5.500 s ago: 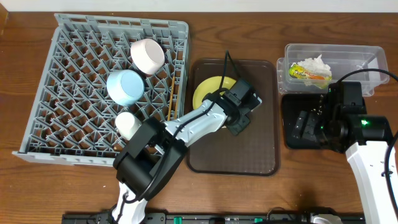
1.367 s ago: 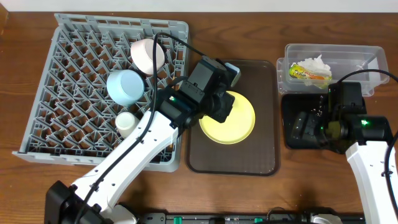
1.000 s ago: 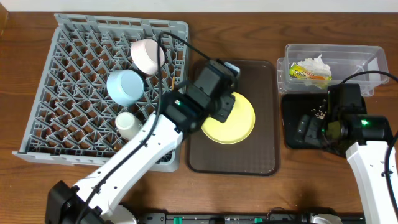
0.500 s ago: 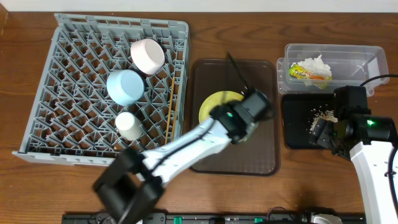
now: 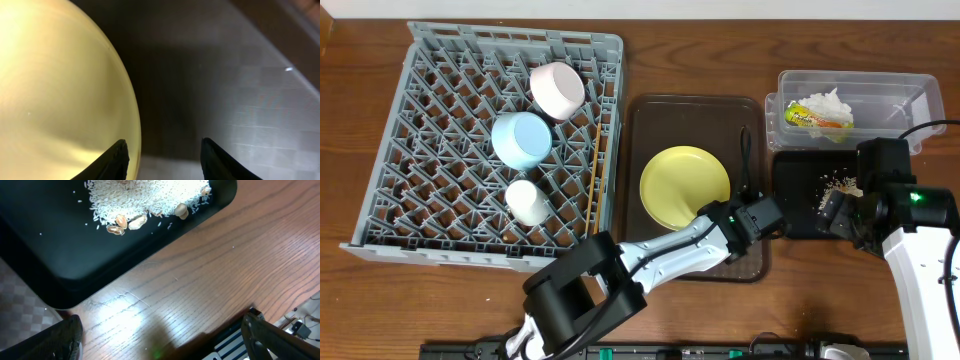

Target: Sort waste into correct bins and load items into the dishwasher

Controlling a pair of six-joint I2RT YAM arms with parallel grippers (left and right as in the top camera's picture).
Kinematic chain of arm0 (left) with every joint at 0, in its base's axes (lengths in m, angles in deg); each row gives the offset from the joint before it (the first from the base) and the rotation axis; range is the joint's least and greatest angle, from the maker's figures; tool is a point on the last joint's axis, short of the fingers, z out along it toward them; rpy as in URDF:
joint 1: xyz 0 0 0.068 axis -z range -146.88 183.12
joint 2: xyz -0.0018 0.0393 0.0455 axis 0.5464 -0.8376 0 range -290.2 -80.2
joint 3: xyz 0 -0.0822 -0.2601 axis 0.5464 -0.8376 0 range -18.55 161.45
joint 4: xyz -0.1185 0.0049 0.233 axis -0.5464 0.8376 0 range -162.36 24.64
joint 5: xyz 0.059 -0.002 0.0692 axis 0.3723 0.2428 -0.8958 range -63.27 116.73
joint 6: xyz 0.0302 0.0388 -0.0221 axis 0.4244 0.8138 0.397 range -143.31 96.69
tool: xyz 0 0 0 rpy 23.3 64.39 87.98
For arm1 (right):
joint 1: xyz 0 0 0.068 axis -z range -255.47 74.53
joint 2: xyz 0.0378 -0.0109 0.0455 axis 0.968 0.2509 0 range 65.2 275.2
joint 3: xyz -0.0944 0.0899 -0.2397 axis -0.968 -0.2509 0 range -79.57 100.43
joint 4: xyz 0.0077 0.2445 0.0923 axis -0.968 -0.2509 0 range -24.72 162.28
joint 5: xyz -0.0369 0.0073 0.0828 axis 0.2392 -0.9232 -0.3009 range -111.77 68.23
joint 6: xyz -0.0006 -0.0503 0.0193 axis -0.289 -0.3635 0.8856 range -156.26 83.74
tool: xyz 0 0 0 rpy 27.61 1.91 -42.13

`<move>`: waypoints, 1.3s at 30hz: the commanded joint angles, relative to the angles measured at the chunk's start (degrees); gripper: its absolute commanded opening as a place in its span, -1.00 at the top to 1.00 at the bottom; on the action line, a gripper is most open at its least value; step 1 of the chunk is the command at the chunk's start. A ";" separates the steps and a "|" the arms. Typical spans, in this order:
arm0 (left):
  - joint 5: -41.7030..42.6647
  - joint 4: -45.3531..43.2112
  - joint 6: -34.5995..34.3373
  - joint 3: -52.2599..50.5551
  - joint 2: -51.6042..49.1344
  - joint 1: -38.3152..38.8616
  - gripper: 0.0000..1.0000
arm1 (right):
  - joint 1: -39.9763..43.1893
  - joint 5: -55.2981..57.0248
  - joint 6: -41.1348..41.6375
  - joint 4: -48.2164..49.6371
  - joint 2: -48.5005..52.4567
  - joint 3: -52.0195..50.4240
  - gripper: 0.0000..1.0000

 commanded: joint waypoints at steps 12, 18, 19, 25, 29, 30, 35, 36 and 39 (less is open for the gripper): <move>-4.55 -0.17 1.38 -0.48 -0.61 -0.26 0.05 | 0.37 -1.03 0.96 -0.09 -0.61 1.05 -0.98; -4.52 -0.90 1.36 -2.29 -0.61 -1.95 0.05 | 0.37 -1.09 0.94 -0.20 -0.61 1.05 -0.98; -4.52 -1.05 1.36 -2.67 -0.61 -2.51 0.05 | 0.37 -1.09 0.96 -0.17 -0.61 1.05 -0.98; -3.39 -1.46 1.36 -3.87 -0.61 -5.55 0.21 | 0.37 -1.27 0.96 -0.11 -0.61 1.05 -0.98; -3.43 -1.44 1.36 -3.87 -0.61 -5.77 0.63 | 0.37 -1.29 0.96 -0.17 -0.61 1.05 -0.98; -3.41 -1.44 1.36 -3.87 -0.61 -5.77 0.63 | 0.37 -1.29 0.96 -0.15 -0.61 1.05 -0.99; -3.41 -1.42 1.36 -3.87 -0.61 -5.73 0.85 | 0.39 -1.27 0.96 -0.11 -0.61 1.05 -0.99; -3.41 -1.42 1.36 -3.87 -0.61 -5.73 0.88 | 0.37 -1.29 0.96 -0.13 -0.61 1.05 -0.99; -3.45 -1.42 1.40 -3.80 -0.52 -5.73 0.88 | 0.37 -1.29 0.96 -0.15 -0.61 1.05 -0.99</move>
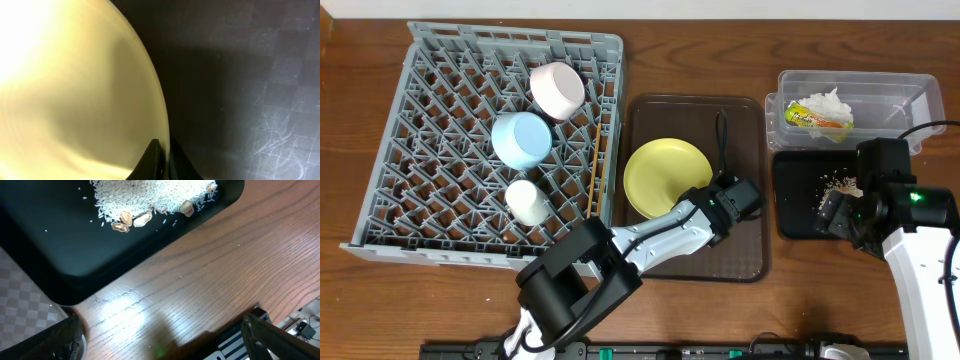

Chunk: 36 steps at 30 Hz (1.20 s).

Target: Sort waste into correct bins and load items into the dishwasher

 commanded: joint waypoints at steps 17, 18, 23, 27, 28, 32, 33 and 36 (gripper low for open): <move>4.55 5.57 -0.28 2.75 16.13 -0.02 0.87 | 0.37 0.00 0.96 -0.09 -0.61 1.05 -0.99; 4.55 5.60 -0.28 2.75 16.96 -0.02 0.88 | 0.37 0.00 0.96 -0.07 -0.61 1.05 -0.99; 4.52 5.51 -0.31 2.75 23.45 -1.27 0.88 | 0.37 0.00 0.96 -0.26 -0.61 1.05 -0.99; 4.74 4.87 -0.35 2.75 28.44 -4.24 0.88 | 0.37 0.00 0.96 -0.28 -0.61 1.05 -0.99; 5.27 4.50 -0.35 2.75 29.88 -5.31 0.88 | 0.37 0.00 0.96 -0.28 -0.61 1.05 -0.99; 11.19 2.86 -0.52 2.75 35.54 -10.86 0.88 | 0.37 0.00 0.96 -0.24 -0.61 1.05 -0.99; 14.58 2.38 -0.55 2.75 37.03 -13.07 0.88 | 0.37 0.00 0.96 -0.22 -0.61 1.05 -0.99; 28.30 1.53 -1.07 2.75 39.91 -20.81 0.88 | 0.37 0.00 0.96 -0.26 -0.61 1.05 -0.98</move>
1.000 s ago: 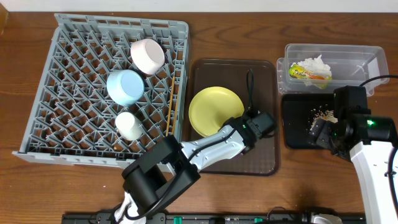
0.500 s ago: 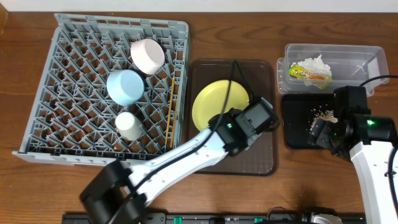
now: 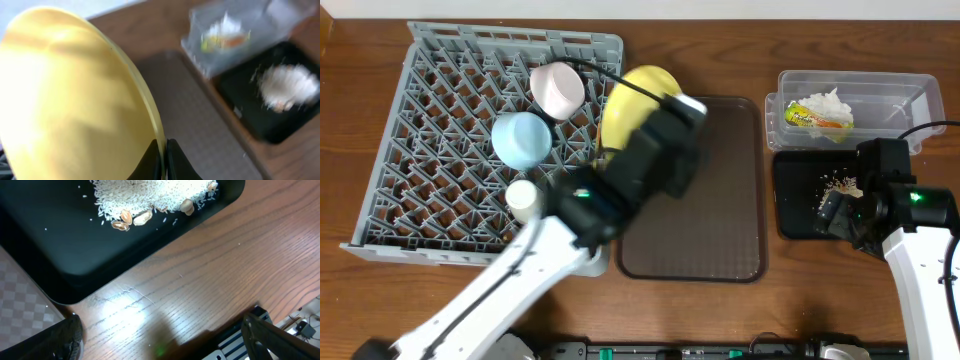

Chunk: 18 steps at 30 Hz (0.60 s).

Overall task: Sort waste into correct bins and load items into the dishwasher
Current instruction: 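Stand the yellow plate upright in the rack and release it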

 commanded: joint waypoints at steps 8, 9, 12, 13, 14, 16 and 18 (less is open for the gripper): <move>44.04 -0.61 -2.67 1.25 1.49 -23.41 0.88 | 0.37 0.20 0.96 0.02 -0.61 1.05 -0.99; 46.95 -0.61 -2.64 1.25 1.09 -25.05 0.88 | 0.37 0.20 0.96 0.00 -0.61 1.05 -0.98; 55.56 -0.57 -2.67 1.25 -0.98 -30.69 0.88 | 0.37 0.17 0.96 0.02 -0.61 1.05 -0.99; 57.48 -0.57 -2.67 1.25 -1.75 -32.15 0.88 | 0.37 0.17 0.96 0.00 -0.61 1.05 -0.98; 59.49 -0.59 -2.67 1.25 -2.64 -33.62 0.88 | 0.37 0.17 0.96 -0.04 -0.61 1.05 -0.98; 64.06 -0.61 -2.67 1.25 -4.98 -36.33 0.88 | 0.37 0.15 0.96 -0.04 -0.61 1.05 -0.99; 67.36 -0.59 -2.67 1.25 -7.54 -38.27 0.88 | 0.37 0.17 0.96 0.02 -0.61 1.05 -0.99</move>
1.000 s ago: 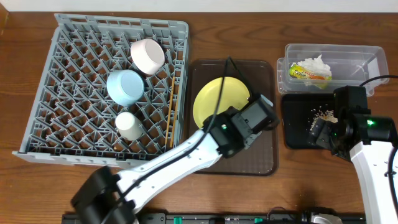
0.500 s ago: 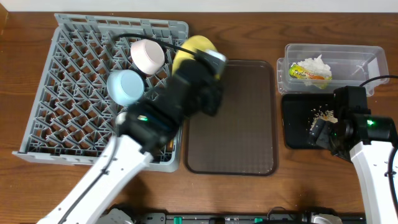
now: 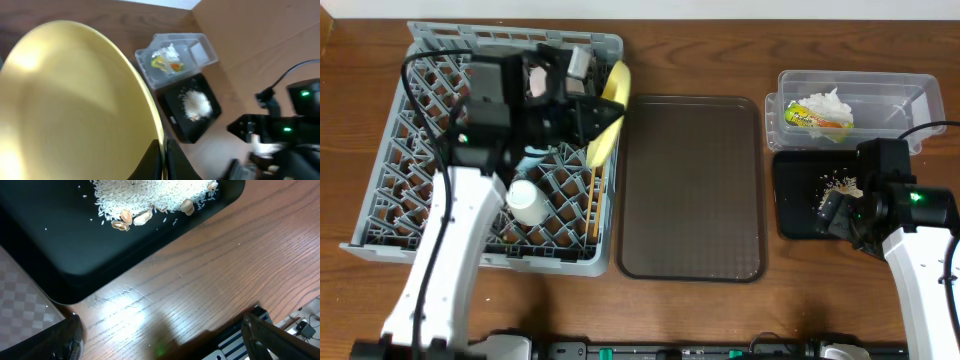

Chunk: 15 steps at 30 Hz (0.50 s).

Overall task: Sort waste into correct bins and load items into the dishwasher
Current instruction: 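Stand the yellow plate upright in the rack and release it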

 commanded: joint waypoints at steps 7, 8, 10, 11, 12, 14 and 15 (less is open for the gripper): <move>14.45 -0.13 -0.35 1.20 -11.54 -6.99 0.88 | 0.37 0.17 0.96 -0.04 -0.61 1.05 -0.98; 14.34 -0.13 -0.31 1.20 -12.50 -7.65 0.88 | 0.37 0.17 0.96 -0.02 -0.61 1.05 -0.99; 14.27 -0.20 -0.28 1.20 -13.99 -8.98 0.88 | 0.37 0.17 0.96 -0.04 -0.61 1.05 -0.99; 13.31 -0.11 -0.26 1.20 -14.91 -10.19 0.88 | 0.37 0.17 0.96 -0.04 -0.61 1.05 -0.99; 12.55 -0.11 -0.26 1.14 -15.37 -11.04 0.88 | 0.37 0.17 0.96 -0.04 -0.61 1.05 -0.98; 12.33 -0.13 -0.26 1.14 -15.89 -12.37 0.75 | 0.37 0.17 0.96 -0.04 -0.61 1.05 -0.99; 12.37 -0.13 -0.28 1.14 -15.91 -13.20 0.66 | 0.37 0.17 0.96 -0.04 -0.61 1.05 -0.98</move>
